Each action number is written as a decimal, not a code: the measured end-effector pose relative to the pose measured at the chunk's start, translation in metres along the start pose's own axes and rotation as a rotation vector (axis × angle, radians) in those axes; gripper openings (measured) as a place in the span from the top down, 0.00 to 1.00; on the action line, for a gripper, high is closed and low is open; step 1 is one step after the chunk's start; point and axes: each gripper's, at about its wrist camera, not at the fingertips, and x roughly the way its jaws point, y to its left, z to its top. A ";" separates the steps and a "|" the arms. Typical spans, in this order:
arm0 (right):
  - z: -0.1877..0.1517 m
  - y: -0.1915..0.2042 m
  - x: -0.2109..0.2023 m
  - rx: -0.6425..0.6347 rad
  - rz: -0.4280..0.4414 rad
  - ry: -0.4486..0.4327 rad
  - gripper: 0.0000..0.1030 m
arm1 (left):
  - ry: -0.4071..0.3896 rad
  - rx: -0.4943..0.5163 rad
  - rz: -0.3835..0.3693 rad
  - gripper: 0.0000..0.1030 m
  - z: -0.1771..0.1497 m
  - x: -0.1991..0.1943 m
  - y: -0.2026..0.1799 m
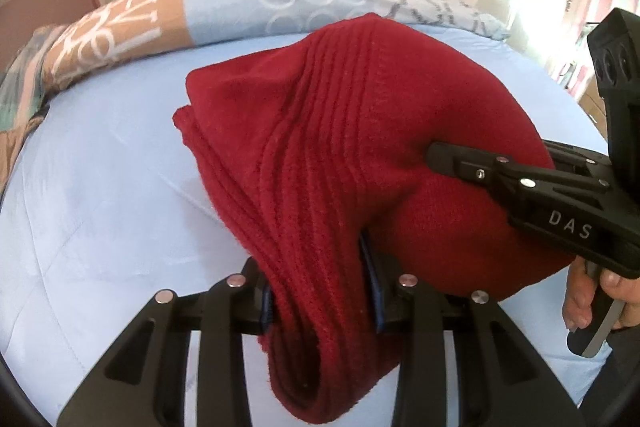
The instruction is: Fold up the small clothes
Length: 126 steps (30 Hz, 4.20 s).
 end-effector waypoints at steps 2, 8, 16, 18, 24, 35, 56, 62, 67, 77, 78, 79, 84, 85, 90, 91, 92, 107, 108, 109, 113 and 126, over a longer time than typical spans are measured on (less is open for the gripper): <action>-0.007 -0.007 -0.021 0.004 -0.007 -0.016 0.71 | -0.009 0.009 -0.008 0.65 0.003 -0.008 -0.020; -0.049 -0.036 -0.072 0.035 -0.028 -0.020 0.71 | 0.003 0.056 -0.007 0.65 -0.013 -0.025 -0.082; -0.129 -0.082 -0.101 0.141 -0.060 0.046 0.71 | 0.065 0.100 -0.031 0.65 -0.053 -0.001 -0.147; -0.147 -0.094 -0.098 0.177 -0.061 0.068 0.70 | 0.072 0.141 -0.012 0.64 -0.069 0.009 -0.165; -0.164 -0.100 -0.092 0.198 -0.070 0.052 0.68 | 0.074 0.147 0.028 0.47 -0.085 0.027 -0.168; -0.176 -0.102 -0.093 0.211 -0.086 0.040 0.55 | 0.070 0.081 0.025 0.17 -0.083 0.031 -0.141; -0.198 -0.062 -0.141 -0.191 -0.402 0.128 0.06 | 0.007 0.166 0.147 0.12 -0.103 -0.019 -0.124; -0.216 -0.099 -0.124 -0.055 -0.346 0.162 0.04 | -0.010 0.172 0.148 0.01 -0.117 0.001 -0.107; -0.223 -0.106 -0.128 -0.007 -0.306 0.122 0.03 | -0.034 0.134 0.091 0.01 -0.121 0.000 -0.096; -0.173 -0.045 -0.212 -0.052 -0.254 -0.104 0.03 | -0.237 0.001 0.110 0.02 -0.104 -0.107 -0.085; -0.169 -0.038 -0.218 -0.051 -0.255 -0.131 0.03 | -0.258 -0.009 0.116 0.02 -0.103 -0.117 -0.085; -0.167 -0.032 -0.221 -0.047 -0.254 -0.151 0.03 | -0.292 -0.017 0.132 0.02 -0.103 -0.131 -0.086; -0.167 -0.014 -0.214 -0.027 -0.277 -0.211 0.03 | -0.375 -0.017 0.260 0.02 -0.109 -0.158 -0.094; -0.170 -0.012 -0.211 -0.017 -0.275 -0.215 0.03 | -0.377 -0.016 0.276 0.02 -0.111 -0.158 -0.094; -0.190 -0.004 -0.192 0.059 -0.327 -0.251 0.03 | -0.339 -0.037 0.248 0.02 -0.122 -0.154 -0.092; -0.193 -0.002 -0.190 0.065 -0.335 -0.250 0.03 | -0.341 -0.040 0.245 0.02 -0.124 -0.153 -0.092; -0.198 0.000 -0.186 0.068 -0.344 -0.247 0.03 | -0.342 -0.043 0.247 0.02 -0.129 -0.153 -0.092; -0.220 0.025 -0.197 0.051 -0.436 -0.259 0.03 | -0.351 -0.091 0.299 0.02 -0.168 -0.161 -0.093; -0.219 0.027 -0.201 0.055 -0.433 -0.269 0.03 | -0.349 -0.086 0.307 0.02 -0.169 -0.161 -0.094; -0.217 0.028 -0.202 0.057 -0.436 -0.274 0.03 | -0.348 -0.080 0.317 0.02 -0.170 -0.162 -0.096; -0.211 0.035 -0.211 0.054 -0.433 -0.311 0.03 | -0.363 -0.063 0.315 0.02 -0.174 -0.168 -0.101; -0.209 0.043 -0.221 0.035 -0.446 -0.339 0.03 | -0.371 -0.076 0.311 0.02 -0.174 -0.176 -0.103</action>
